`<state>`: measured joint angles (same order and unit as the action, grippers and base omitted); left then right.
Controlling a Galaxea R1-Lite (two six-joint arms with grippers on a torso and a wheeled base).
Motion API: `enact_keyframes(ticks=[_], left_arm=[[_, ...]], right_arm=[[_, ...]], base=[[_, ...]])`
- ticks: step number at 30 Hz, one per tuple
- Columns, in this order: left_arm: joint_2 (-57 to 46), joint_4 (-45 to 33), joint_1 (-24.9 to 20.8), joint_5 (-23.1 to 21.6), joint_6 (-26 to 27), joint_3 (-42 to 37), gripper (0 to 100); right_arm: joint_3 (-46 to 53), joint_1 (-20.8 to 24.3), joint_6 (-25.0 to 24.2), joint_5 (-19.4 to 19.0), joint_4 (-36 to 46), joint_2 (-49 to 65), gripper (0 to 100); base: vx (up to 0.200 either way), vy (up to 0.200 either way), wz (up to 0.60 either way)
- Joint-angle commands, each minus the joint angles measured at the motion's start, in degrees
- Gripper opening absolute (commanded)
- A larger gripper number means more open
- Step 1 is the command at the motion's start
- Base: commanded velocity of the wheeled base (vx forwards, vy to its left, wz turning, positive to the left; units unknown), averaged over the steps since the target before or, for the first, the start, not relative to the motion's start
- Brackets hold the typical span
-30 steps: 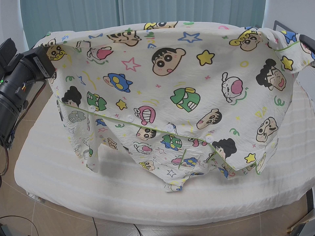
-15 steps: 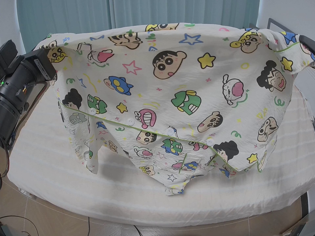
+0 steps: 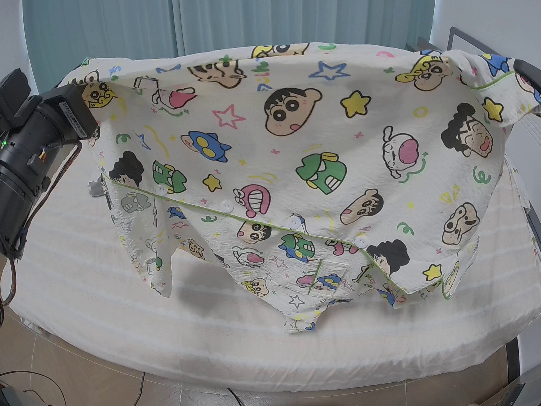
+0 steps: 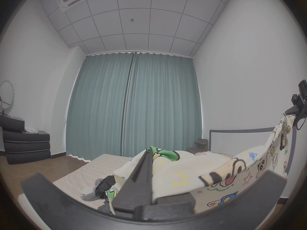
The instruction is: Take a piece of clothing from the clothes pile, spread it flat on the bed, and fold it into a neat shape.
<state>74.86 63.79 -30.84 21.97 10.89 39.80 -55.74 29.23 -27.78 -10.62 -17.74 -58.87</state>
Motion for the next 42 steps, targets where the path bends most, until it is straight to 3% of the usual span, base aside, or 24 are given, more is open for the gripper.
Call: enact_keyframes(ticks=[1,11,20,42], left_arm=[[0.11,0.02,-0.01,0.01,0.01,0.01,0],[0.11,0.02,-0.53,-0.17,0.01,0.01,0],[0.11,0.1,-0.97,-0.17,0.01,-0.43,0],[-0.16,0.1,-1.5,0.01,0.01,-0.52,0]], right_arm=[[0.01,0.03,0.01,-0.02,-0.02,-0.02,0],[0.01,-0.32,0.01,-0.02,-0.02,0.07,0],[0.01,-0.4,0.01,-0.02,-0.02,0.25,0],[-0.08,-0.32,0.1,-0.02,0.16,2.97,0]], base=[[0.0,-0.2,0.0],[0.0,-0.2,0.0],[0.0,0.0,0.0],[-0.2,0.0,0.0]])
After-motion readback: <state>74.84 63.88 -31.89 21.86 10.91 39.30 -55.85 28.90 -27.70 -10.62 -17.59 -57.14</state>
